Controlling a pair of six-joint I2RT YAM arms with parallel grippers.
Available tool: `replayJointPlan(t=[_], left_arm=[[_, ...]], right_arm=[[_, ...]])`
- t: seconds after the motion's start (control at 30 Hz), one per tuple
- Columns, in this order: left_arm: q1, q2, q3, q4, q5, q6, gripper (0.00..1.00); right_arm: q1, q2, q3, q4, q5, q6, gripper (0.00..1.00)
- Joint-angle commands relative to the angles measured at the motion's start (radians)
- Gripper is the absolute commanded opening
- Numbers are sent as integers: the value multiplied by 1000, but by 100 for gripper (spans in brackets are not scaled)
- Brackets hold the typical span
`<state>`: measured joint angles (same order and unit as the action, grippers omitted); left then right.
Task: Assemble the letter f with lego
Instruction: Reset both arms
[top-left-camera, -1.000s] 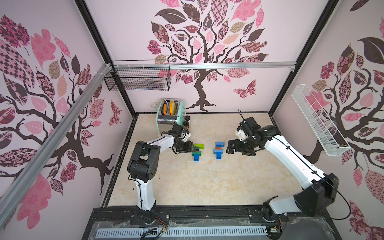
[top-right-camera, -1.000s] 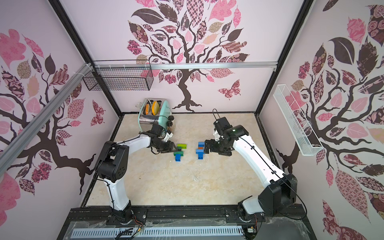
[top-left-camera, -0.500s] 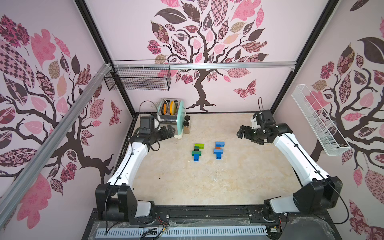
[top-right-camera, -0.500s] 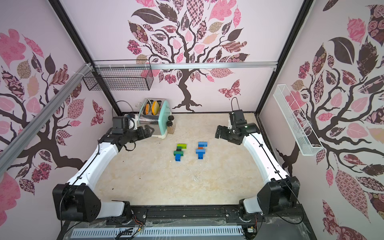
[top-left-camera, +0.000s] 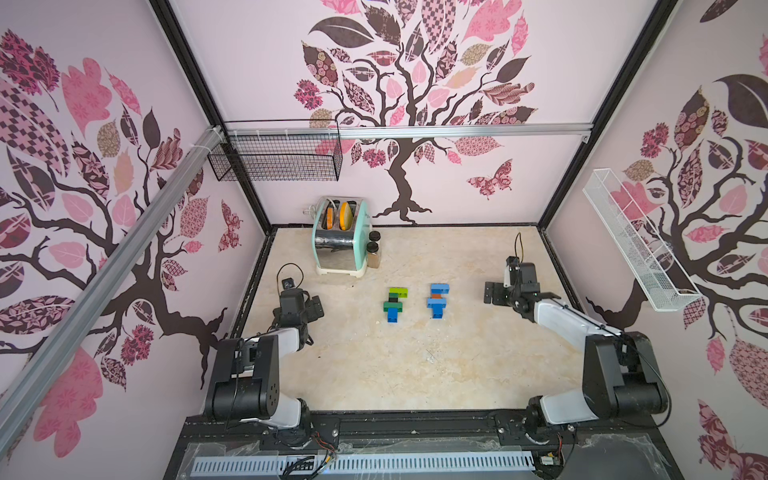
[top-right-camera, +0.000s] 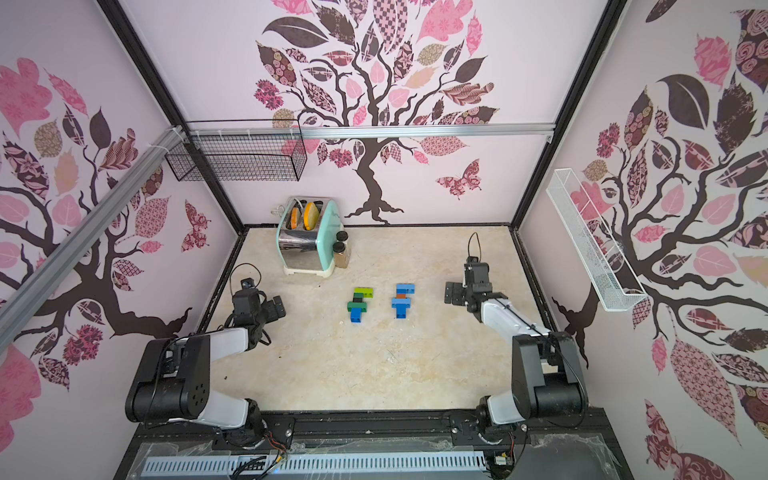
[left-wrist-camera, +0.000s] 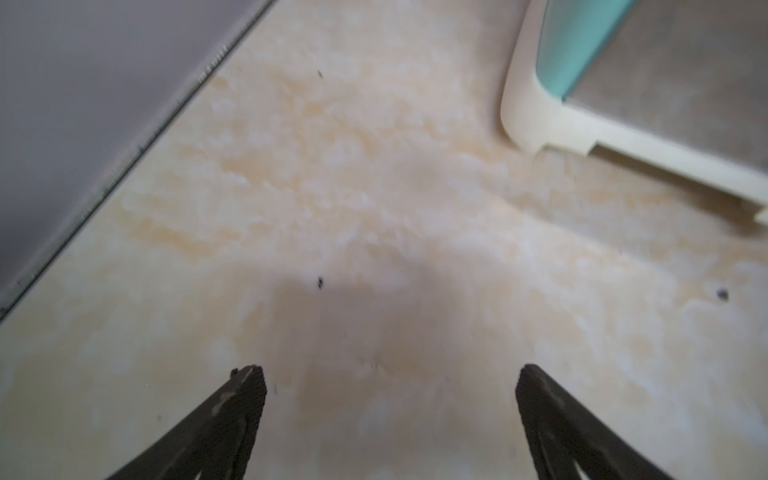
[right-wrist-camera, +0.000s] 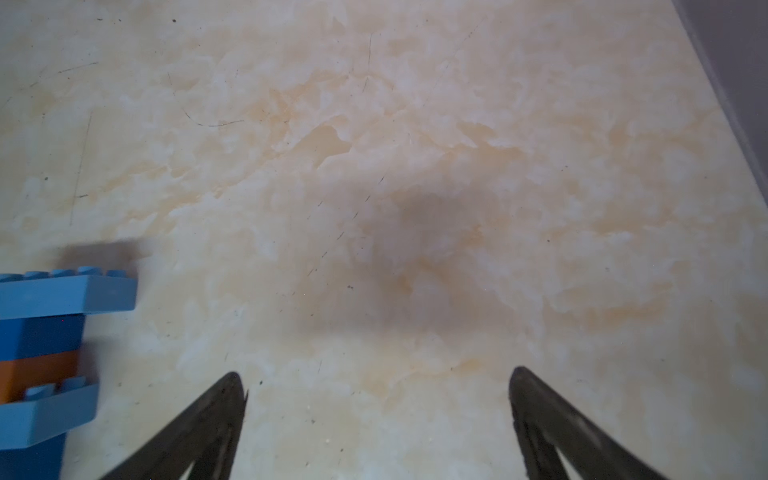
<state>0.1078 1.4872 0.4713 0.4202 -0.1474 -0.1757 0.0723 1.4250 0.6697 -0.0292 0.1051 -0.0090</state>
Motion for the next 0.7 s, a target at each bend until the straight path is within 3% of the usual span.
replayJointPlan(t=[0.0,0.07,0.1,0.13,0.17,0.23,0.3,0.37,0.43,0.5,0.57,0.67], left_arm=[[-9,17,-24,292,150,84,98],[-85,94,-91,508,3,118,98],[-81,113,-107,571,-9,108,98],[-80,72,-87,442,-11,102,98],[-82,64,-84,429,-8,100,98],[-81,100,-100,523,-12,104,98],[-78,68,-92,447,-6,103,98],[-79,85,-98,496,-8,107,98],[-82,72,-94,463,-12,111,98],[-84,73,-95,468,-16,114,98],[-91,69,-97,465,-29,115,98],[-99,70,-90,453,-34,124,98]], right_arm=[[-14,-11,-125,459,61,-34,100],[-24,58,-119,527,40,-38,99],[-26,75,-74,467,-19,-70,99],[-29,109,-67,509,-55,-73,99],[-32,137,-59,518,-48,-64,99],[-77,130,-58,502,-121,-32,99],[-94,111,-115,590,-158,-33,99],[-90,99,-210,745,-139,-37,99],[-89,156,-316,1023,-105,-21,99],[-84,122,-237,808,-120,-37,99],[-73,137,-255,874,-105,-42,100],[-72,121,-248,830,-104,-39,99]])
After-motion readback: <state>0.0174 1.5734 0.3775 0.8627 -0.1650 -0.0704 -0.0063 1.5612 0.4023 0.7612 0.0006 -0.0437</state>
